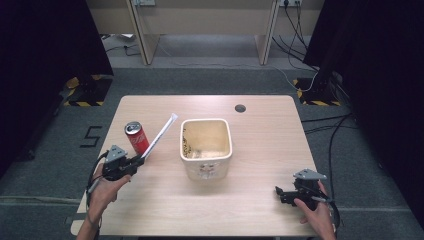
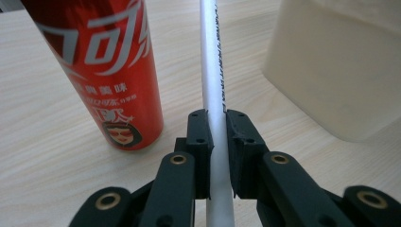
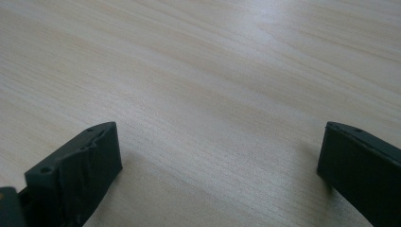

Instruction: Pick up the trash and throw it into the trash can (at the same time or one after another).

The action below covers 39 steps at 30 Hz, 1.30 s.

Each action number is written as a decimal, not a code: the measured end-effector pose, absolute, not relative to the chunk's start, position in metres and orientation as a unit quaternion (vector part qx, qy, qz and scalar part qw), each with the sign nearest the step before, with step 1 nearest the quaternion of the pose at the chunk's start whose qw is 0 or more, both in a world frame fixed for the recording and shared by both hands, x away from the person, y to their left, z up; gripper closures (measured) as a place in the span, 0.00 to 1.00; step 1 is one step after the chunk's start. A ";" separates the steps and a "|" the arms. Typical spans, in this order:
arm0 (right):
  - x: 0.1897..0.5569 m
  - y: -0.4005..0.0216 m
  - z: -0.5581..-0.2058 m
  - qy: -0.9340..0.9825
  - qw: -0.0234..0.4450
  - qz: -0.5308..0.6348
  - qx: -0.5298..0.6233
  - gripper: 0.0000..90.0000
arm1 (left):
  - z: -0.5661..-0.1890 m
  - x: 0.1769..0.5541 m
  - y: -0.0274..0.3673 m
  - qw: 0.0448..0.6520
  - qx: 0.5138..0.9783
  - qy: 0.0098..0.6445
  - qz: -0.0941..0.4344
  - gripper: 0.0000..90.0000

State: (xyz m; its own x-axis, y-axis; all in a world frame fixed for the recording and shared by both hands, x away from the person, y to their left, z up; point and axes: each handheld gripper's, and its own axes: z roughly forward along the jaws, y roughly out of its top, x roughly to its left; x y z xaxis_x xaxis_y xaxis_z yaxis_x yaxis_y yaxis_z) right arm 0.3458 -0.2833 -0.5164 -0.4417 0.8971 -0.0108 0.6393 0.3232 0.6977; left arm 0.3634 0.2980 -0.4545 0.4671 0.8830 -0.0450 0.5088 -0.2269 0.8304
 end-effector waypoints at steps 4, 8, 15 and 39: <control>0.346 -0.283 -0.516 0.788 0.203 0.317 0.488 0.00 | -0.447 0.360 0.297 0.417 0.754 0.457 0.224 0.89; 0.346 -0.283 -0.516 0.788 0.203 0.317 0.488 0.00 | -0.438 0.356 0.297 0.423 0.755 0.449 0.224 0.89; 0.346 -0.283 -0.516 0.788 0.203 0.317 0.488 0.00 | -0.414 0.347 0.296 0.439 0.755 0.429 0.229 0.89; 0.346 -0.283 -0.516 0.788 0.203 0.317 0.488 0.00 | -0.384 0.331 0.232 0.431 0.817 0.340 0.176 0.88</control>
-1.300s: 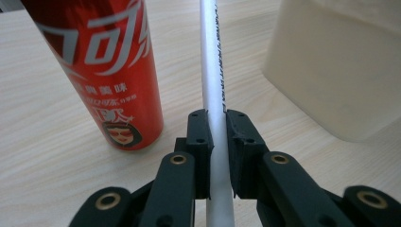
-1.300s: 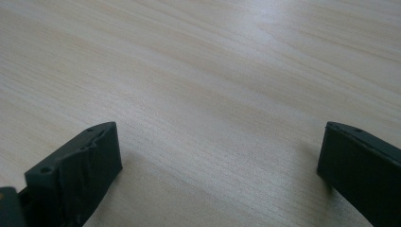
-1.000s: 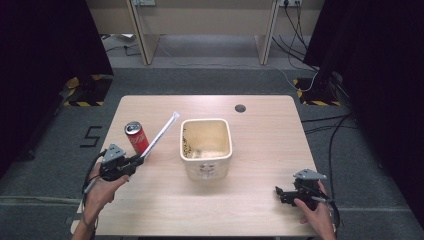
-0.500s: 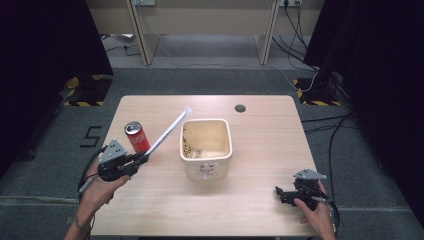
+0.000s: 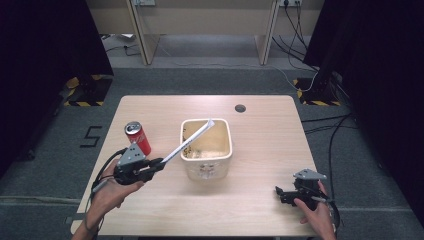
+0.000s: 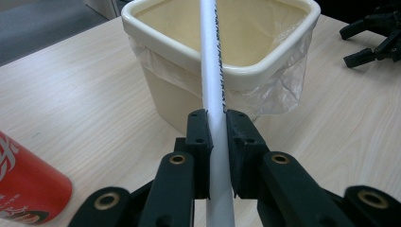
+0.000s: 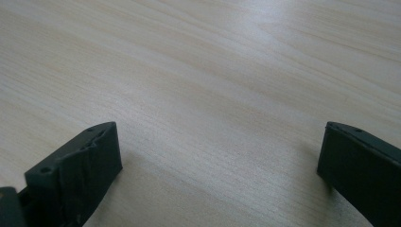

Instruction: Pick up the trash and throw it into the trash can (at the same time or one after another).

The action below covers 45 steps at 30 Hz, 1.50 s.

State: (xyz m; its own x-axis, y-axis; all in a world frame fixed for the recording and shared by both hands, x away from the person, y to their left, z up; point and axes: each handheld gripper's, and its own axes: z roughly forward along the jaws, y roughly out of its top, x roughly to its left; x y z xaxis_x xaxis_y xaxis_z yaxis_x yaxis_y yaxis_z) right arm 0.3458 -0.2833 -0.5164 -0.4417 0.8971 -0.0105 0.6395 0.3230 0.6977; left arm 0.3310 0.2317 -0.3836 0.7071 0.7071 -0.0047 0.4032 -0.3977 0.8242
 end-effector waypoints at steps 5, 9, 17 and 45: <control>0.346 -0.283 -0.516 0.787 0.203 0.317 0.488 0.00 | -0.378 0.335 0.227 0.415 0.825 0.343 0.170 0.87; 0.346 -0.283 -0.516 0.788 0.203 0.317 0.488 0.00 | -0.370 0.342 0.223 0.400 0.834 0.343 0.162 0.85; 0.346 -0.283 -0.516 0.788 0.203 0.317 0.487 0.00 | -0.360 0.353 0.212 0.436 0.811 0.356 0.156 0.61; 0.346 -0.283 -0.516 0.788 0.203 0.317 0.488 0.00 | -0.351 0.344 0.283 0.496 0.736 0.423 0.181 0.35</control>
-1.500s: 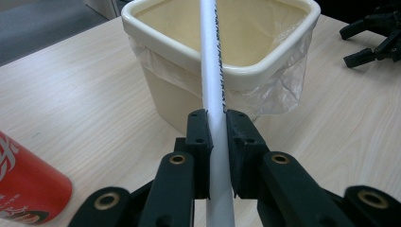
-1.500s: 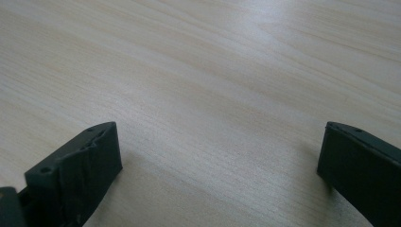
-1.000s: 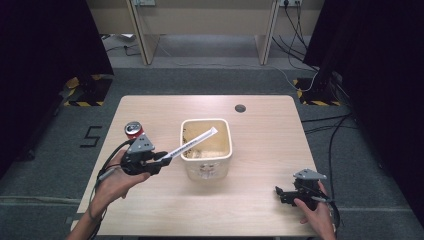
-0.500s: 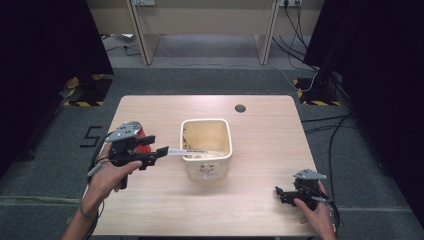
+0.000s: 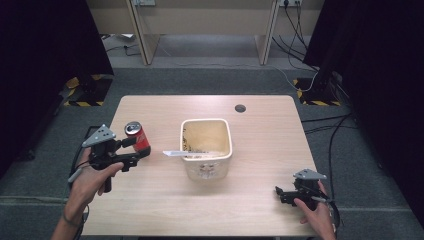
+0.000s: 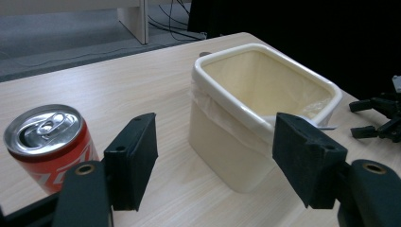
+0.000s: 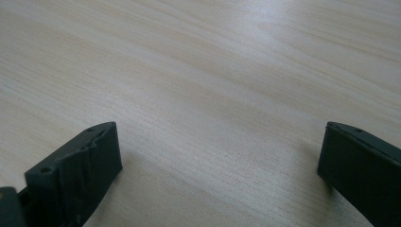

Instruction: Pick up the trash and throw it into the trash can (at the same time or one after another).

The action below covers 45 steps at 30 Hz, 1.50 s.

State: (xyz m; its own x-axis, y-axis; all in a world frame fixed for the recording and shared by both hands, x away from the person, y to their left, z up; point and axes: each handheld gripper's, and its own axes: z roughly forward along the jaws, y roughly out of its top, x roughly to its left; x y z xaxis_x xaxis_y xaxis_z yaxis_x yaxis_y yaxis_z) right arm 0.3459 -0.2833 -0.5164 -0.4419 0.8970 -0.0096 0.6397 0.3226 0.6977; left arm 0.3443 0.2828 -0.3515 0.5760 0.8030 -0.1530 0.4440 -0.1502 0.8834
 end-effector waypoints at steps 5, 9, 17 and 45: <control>0.346 -0.283 -0.516 0.788 0.203 0.317 0.488 0.00 | -0.363 0.344 0.284 0.485 0.736 0.430 0.195 0.32; 0.346 -0.283 -0.516 0.787 0.203 0.317 0.488 0.00 | -0.373 0.346 0.284 0.472 0.736 0.437 0.209 0.30; 0.346 -0.283 -0.516 0.788 0.203 0.317 0.488 0.00 | -0.388 0.349 0.287 0.463 0.726 0.455 0.229 0.26; 0.346 -0.283 -0.516 0.788 0.203 0.317 0.488 0.00 | -0.444 0.357 0.298 0.435 0.713 0.490 0.249 0.20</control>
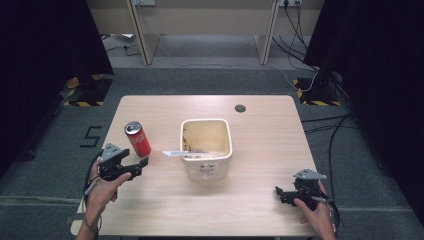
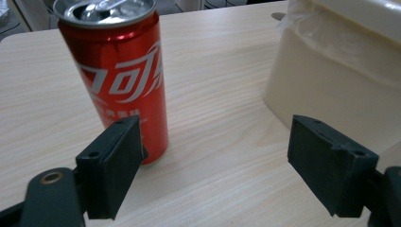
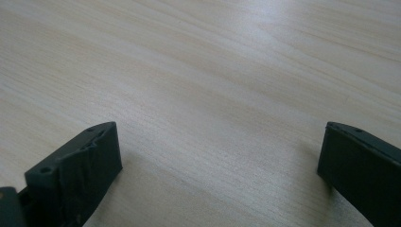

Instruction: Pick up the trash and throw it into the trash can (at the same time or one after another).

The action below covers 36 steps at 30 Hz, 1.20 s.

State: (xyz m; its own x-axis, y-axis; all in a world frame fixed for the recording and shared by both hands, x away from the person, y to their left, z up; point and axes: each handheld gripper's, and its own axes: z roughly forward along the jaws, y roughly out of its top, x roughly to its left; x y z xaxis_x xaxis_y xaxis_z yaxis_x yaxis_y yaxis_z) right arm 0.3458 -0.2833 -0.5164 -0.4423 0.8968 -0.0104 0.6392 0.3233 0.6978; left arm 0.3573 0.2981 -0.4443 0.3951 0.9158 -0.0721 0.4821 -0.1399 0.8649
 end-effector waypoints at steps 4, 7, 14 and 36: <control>0.346 -0.283 -0.516 0.788 0.203 0.317 0.488 0.00 | -0.450 0.359 0.300 0.430 0.713 0.493 0.250 0.20; 0.346 -0.283 -0.516 0.788 0.203 0.317 0.488 0.00 | -0.453 0.360 0.301 0.430 0.711 0.497 0.249 0.20; 0.346 -0.283 -0.516 0.788 0.203 0.317 0.488 0.00 | -0.456 0.363 0.305 0.424 0.708 0.505 0.252 0.19; 0.346 -0.283 -0.516 0.788 0.203 0.317 0.488 0.00 | -0.457 0.380 0.310 0.419 0.693 0.524 0.266 0.19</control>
State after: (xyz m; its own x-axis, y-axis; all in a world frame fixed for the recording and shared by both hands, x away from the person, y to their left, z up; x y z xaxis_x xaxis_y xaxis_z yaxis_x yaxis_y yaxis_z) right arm 0.3459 -0.2833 -0.5164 -0.4419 0.8970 -0.0094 0.6397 0.3225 0.6977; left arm 0.3805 0.3102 -0.4575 0.3104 0.9480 -0.0706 0.5023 -0.1005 0.8588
